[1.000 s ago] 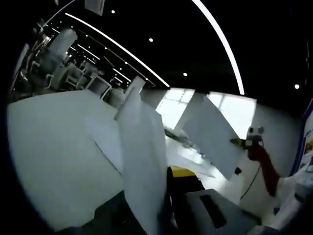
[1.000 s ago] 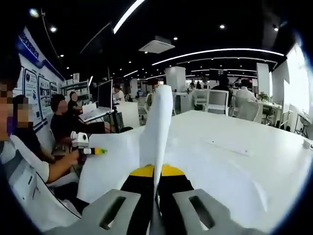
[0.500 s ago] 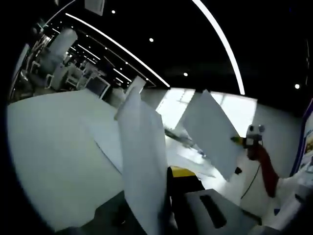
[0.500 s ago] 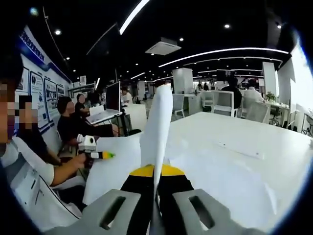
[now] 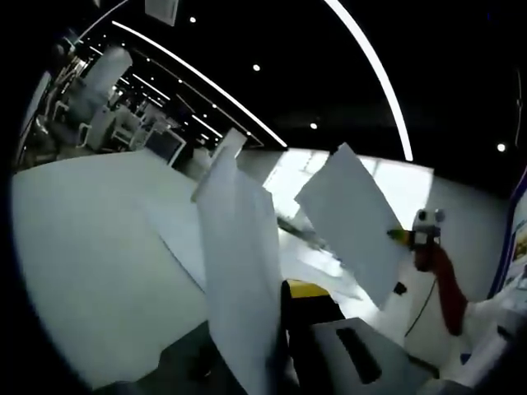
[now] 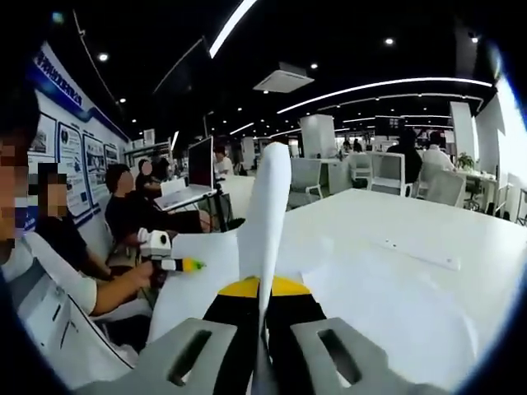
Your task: Organize the stack of printing papers by aligning and flattening the scattered papers on the table
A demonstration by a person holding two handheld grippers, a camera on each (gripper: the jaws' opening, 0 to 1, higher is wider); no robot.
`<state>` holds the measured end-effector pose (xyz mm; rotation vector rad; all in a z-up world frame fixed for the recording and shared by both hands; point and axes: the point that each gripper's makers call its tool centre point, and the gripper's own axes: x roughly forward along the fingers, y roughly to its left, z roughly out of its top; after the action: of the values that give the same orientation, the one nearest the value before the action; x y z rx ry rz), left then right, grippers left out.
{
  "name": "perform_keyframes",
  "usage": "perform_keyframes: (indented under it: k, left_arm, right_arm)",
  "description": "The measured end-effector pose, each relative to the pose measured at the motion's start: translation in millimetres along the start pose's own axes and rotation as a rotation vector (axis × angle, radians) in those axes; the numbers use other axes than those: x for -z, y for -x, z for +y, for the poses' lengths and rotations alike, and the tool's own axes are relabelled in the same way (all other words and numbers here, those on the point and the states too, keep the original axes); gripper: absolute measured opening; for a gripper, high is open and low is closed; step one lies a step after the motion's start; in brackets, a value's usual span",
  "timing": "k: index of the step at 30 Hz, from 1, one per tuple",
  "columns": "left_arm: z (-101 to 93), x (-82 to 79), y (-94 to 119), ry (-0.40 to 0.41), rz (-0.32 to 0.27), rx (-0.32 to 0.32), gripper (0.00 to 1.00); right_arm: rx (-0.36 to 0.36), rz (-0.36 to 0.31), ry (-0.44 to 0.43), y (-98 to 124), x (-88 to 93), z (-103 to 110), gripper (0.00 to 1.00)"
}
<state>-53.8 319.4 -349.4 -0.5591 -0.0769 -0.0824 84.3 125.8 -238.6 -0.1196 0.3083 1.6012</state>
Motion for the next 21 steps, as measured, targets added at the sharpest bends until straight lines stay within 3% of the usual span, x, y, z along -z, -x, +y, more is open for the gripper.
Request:
perform_keyframes:
  k: [21]
  left_arm:
    - [2.9,-4.5,0.3,0.015,-0.024,-0.008,0.06]
  right_arm:
    - [-0.088,-0.011,-0.029,-30.9,2.2,20.4,0.0]
